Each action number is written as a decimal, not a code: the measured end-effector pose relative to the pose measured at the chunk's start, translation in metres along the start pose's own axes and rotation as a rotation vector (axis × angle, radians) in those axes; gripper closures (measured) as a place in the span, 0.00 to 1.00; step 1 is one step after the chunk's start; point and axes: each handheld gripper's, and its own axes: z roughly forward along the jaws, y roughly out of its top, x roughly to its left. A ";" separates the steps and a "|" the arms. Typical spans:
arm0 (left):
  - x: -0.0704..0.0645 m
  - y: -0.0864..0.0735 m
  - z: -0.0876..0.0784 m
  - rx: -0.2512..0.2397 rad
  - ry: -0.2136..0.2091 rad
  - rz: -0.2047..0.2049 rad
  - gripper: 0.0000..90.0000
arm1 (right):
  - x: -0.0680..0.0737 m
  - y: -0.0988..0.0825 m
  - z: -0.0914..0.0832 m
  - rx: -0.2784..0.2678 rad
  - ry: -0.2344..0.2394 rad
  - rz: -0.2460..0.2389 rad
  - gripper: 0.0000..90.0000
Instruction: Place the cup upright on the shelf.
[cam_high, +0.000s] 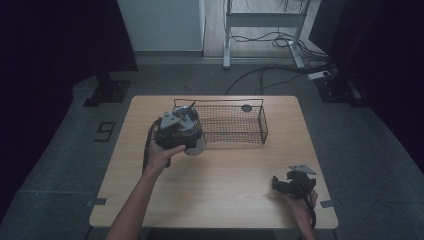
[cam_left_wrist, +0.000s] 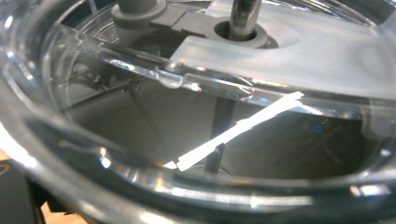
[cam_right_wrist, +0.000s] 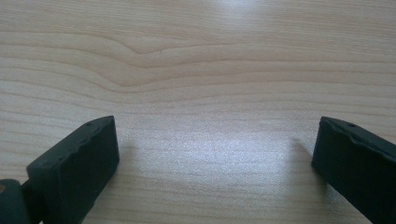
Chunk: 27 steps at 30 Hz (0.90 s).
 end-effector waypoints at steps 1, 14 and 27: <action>0.001 0.001 0.000 0.000 0.004 -0.003 0.05 | 0.000 0.000 0.000 0.000 0.000 0.000 0.00; 0.010 0.012 0.006 0.000 0.013 -0.017 0.05 | 0.000 0.000 0.000 -0.002 -0.003 0.000 0.01; 0.020 0.022 0.013 -0.002 0.025 -0.038 0.05 | 0.000 0.000 0.000 -0.005 -0.003 -0.001 0.01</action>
